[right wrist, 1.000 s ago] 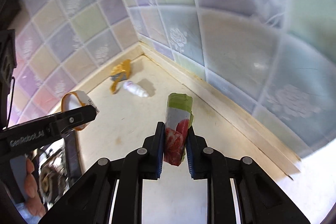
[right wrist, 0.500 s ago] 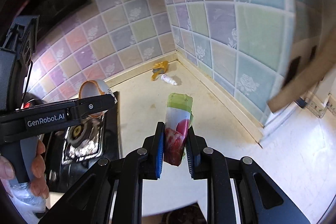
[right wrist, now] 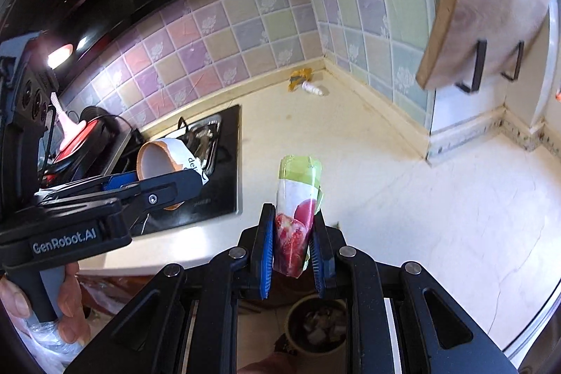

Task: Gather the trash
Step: 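Carry pouch and cake cup down over the bin and open both tools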

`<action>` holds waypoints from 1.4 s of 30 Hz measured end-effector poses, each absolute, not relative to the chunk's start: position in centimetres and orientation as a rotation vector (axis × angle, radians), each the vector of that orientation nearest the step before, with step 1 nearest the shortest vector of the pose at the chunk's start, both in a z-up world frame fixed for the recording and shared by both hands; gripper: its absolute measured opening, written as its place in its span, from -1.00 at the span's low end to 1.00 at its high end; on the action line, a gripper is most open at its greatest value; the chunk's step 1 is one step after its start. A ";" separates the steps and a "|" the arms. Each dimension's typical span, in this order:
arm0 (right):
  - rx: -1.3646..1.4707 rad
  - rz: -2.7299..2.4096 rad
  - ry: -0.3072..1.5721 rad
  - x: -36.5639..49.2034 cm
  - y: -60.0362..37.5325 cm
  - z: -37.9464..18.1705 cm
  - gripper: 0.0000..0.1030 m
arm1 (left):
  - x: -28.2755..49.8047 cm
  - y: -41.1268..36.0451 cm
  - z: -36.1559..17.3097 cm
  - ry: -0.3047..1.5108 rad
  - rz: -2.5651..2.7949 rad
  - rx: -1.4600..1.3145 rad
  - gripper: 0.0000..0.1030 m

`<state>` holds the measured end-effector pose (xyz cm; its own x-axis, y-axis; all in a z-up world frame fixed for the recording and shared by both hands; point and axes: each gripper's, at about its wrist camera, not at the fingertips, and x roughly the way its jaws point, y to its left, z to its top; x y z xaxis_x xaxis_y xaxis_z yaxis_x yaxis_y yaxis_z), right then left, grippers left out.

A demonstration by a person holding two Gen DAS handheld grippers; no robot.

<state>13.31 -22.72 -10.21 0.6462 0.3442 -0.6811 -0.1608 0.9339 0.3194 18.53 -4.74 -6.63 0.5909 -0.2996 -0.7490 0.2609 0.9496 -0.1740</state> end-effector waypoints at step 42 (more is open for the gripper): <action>0.340 0.170 1.417 8.0 -18.4 -70.8 -0.14 | 17.1 -3.1 -60.5 1.310 -0.362 -0.048 0.52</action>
